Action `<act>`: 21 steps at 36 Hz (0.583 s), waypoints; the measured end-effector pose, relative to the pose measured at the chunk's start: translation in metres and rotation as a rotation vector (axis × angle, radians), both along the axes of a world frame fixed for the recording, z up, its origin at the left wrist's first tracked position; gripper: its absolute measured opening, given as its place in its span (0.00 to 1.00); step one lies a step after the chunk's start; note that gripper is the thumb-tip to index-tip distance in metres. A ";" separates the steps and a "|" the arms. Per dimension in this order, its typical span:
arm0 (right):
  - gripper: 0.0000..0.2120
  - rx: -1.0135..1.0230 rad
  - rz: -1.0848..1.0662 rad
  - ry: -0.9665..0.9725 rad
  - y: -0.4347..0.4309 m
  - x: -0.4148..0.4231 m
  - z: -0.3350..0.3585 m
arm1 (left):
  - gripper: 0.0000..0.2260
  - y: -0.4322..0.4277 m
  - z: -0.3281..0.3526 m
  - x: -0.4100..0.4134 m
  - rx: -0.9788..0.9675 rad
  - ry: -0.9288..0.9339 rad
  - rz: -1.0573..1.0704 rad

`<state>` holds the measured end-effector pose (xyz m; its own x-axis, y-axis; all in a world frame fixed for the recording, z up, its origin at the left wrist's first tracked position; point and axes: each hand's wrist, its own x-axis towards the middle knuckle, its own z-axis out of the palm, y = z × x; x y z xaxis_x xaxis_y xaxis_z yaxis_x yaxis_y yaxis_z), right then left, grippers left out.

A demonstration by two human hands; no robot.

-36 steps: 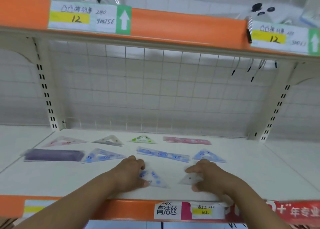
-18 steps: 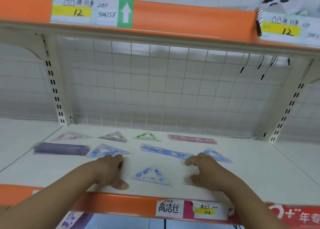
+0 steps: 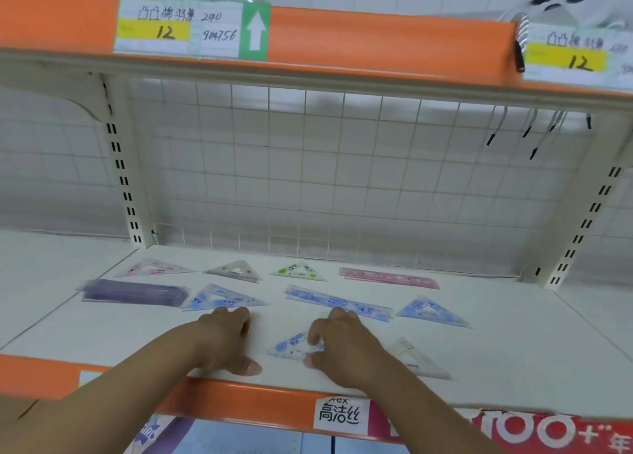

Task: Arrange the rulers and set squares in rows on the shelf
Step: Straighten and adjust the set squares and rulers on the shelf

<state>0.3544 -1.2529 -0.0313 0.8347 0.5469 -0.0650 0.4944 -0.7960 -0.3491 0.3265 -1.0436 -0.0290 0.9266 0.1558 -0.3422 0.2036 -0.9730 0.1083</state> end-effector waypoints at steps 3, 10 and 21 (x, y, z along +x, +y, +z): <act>0.14 -0.006 0.012 0.029 0.003 0.001 -0.002 | 0.30 0.000 0.000 -0.001 -0.007 -0.001 0.008; 0.17 0.014 0.021 0.061 -0.006 0.007 0.002 | 0.31 0.001 -0.001 -0.003 -0.026 0.013 0.002; 0.09 -0.211 -0.165 0.112 -0.109 0.026 0.018 | 0.29 0.005 0.001 0.004 -0.052 0.038 -0.036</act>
<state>0.3801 -1.3620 -0.0135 0.8925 0.3688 -0.2597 0.3199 -0.9235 -0.2118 0.3300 -1.0389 -0.0281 0.9173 0.1040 -0.3844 0.1739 -0.9730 0.1515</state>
